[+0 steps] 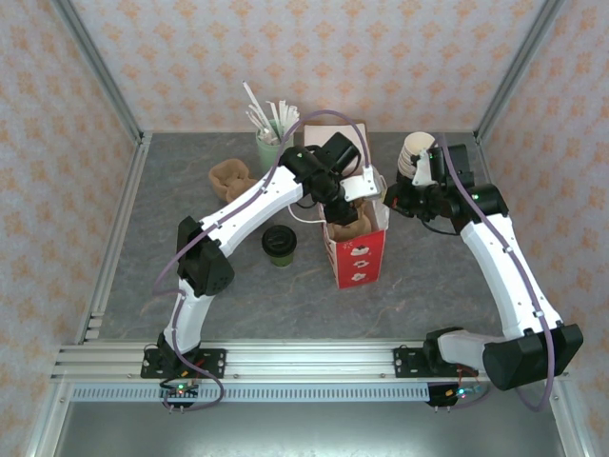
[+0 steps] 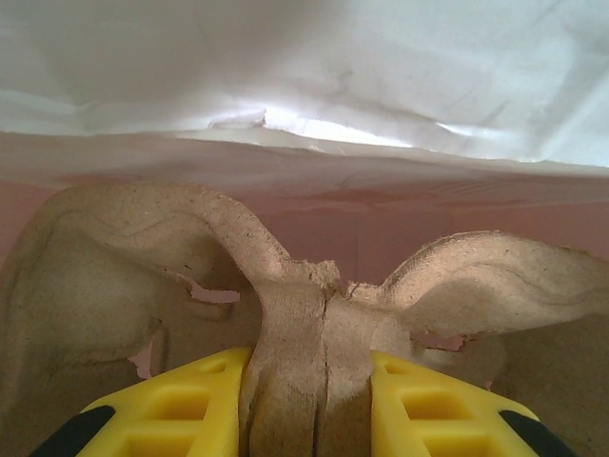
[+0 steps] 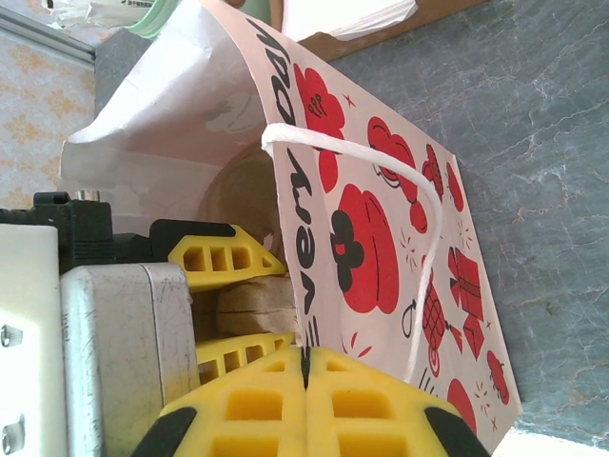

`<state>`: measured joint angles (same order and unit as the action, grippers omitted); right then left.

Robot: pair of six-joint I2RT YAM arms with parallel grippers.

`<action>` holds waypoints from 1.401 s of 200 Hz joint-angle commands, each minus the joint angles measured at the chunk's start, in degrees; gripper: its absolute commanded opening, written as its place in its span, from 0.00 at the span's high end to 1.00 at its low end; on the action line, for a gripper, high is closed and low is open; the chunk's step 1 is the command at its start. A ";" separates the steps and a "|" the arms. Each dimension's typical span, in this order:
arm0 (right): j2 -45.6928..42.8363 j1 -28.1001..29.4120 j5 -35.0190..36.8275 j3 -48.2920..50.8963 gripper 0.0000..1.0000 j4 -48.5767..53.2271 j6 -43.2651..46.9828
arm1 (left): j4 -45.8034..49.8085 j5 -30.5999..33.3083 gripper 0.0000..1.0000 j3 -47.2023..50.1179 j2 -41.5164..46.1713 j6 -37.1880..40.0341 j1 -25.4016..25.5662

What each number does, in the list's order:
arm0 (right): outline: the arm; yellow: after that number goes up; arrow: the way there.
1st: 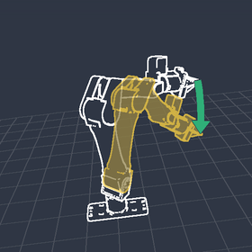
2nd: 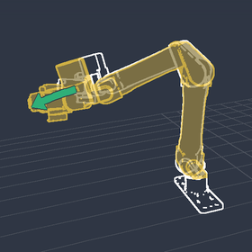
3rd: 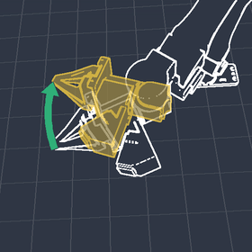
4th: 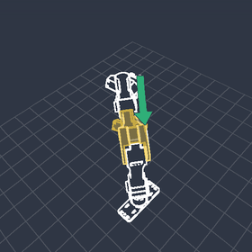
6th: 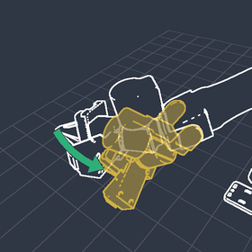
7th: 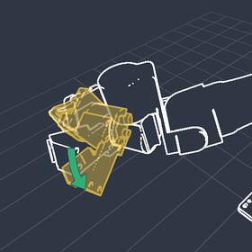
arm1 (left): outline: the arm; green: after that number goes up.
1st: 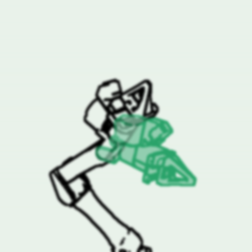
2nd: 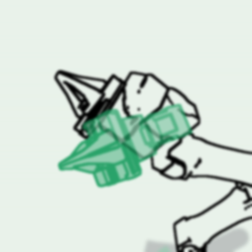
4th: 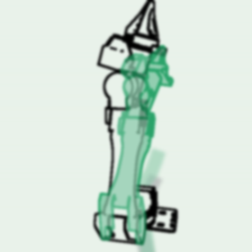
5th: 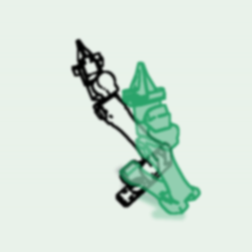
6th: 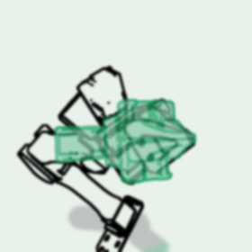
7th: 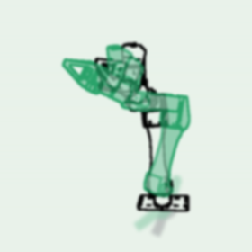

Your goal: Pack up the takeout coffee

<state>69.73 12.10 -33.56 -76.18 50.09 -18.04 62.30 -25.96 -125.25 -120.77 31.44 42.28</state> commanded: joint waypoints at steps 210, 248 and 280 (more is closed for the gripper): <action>-3.09 0.47 -2.73 0.47 1.00 -4.13 -3.13 | 13.84 13.00 0.69 -13.17 -9.35 2.50 4.57; -3.11 0.50 -1.77 -0.20 1.00 -3.68 -2.43 | 14.78 13.85 0.69 -12.10 -9.31 3.02 4.58; -3.13 0.60 -1.59 -0.26 1.00 -3.71 -2.44 | 14.64 13.97 0.69 -10.52 -8.97 3.11 4.57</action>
<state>68.55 11.90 -32.91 -74.65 50.11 -20.97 73.80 -14.04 -137.67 -127.66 33.08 45.39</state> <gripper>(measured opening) 0.054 0.315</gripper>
